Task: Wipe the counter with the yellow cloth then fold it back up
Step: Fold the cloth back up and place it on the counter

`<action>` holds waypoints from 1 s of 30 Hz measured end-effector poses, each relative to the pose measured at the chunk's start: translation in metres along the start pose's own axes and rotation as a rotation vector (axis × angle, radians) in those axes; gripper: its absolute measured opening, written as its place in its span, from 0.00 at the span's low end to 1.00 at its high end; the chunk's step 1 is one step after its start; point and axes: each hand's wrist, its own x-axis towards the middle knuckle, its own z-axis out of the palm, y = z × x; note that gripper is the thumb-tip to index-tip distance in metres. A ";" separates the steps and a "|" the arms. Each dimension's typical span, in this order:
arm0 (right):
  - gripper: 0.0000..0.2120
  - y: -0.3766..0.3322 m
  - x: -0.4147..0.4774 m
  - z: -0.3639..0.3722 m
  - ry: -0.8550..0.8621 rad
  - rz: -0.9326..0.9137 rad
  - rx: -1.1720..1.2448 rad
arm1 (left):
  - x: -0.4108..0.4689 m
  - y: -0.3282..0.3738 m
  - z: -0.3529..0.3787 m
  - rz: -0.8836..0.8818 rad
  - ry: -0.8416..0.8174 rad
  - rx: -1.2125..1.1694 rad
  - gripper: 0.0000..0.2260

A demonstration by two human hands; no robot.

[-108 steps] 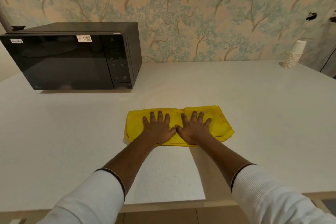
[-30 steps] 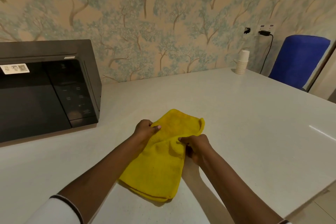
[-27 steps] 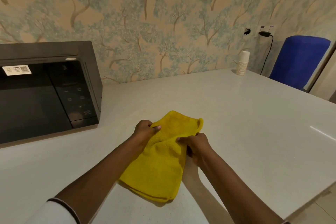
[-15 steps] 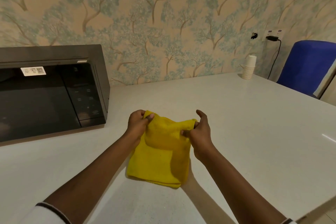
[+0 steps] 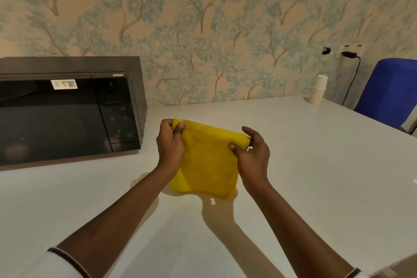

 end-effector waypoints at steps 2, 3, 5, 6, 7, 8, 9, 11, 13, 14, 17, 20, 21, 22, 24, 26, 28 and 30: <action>0.27 -0.006 0.005 -0.003 -0.013 0.038 0.095 | 0.003 0.006 -0.002 -0.030 -0.014 -0.027 0.07; 0.27 -0.009 0.007 -0.005 -0.018 0.056 0.129 | 0.006 0.009 -0.003 -0.063 -0.027 -0.049 0.07; 0.28 -0.013 0.011 -0.009 -0.018 0.055 0.136 | 0.010 0.016 -0.006 -0.133 -0.070 -0.097 0.09; 0.30 -0.015 0.012 -0.010 -0.016 0.039 0.126 | 0.011 0.019 -0.008 -0.164 -0.104 -0.125 0.11; 0.31 -0.017 0.013 -0.011 -0.017 0.021 0.116 | 0.012 0.021 -0.010 -0.186 -0.146 -0.158 0.15; 0.33 -0.019 0.014 -0.012 -0.024 0.008 0.108 | 0.012 0.023 -0.012 -0.200 -0.193 -0.189 0.19; 0.35 -0.020 0.015 -0.013 -0.038 0.003 0.103 | 0.011 0.024 -0.013 -0.206 -0.238 -0.208 0.23; 0.37 -0.021 0.017 -0.013 -0.073 0.004 0.098 | 0.011 0.024 -0.016 -0.207 -0.291 -0.207 0.25; 0.38 -0.019 0.018 -0.013 -0.103 0.007 0.100 | 0.011 0.023 -0.016 -0.192 -0.286 -0.177 0.21; 0.37 -0.017 0.017 -0.014 -0.114 0.009 0.097 | 0.011 0.023 -0.015 -0.178 -0.275 -0.153 0.19; 0.35 -0.012 0.016 -0.015 -0.134 0.012 0.085 | 0.011 0.020 -0.014 -0.124 -0.260 -0.070 0.13; 0.35 -0.010 0.015 -0.015 -0.142 0.016 0.092 | 0.011 0.020 -0.012 -0.087 -0.229 0.013 0.11; 0.35 -0.010 0.015 -0.015 -0.139 0.013 0.092 | 0.012 0.020 -0.011 -0.081 -0.219 0.016 0.10; 0.34 -0.010 0.016 -0.015 -0.135 0.006 0.088 | 0.011 0.021 -0.011 -0.078 -0.211 0.007 0.10; 0.34 -0.009 0.017 -0.016 -0.131 -0.015 0.082 | 0.011 0.021 -0.010 -0.077 -0.197 -0.022 0.10; 0.34 -0.009 0.020 -0.017 -0.134 -0.008 0.090 | 0.010 0.021 -0.010 -0.077 -0.184 -0.050 0.12; 0.38 -0.009 0.022 -0.018 -0.156 0.005 0.081 | 0.008 0.021 -0.009 -0.086 -0.195 -0.090 0.14; 0.44 -0.010 0.023 -0.018 -0.199 -0.013 0.014 | 0.008 0.018 -0.009 -0.091 -0.249 -0.084 0.17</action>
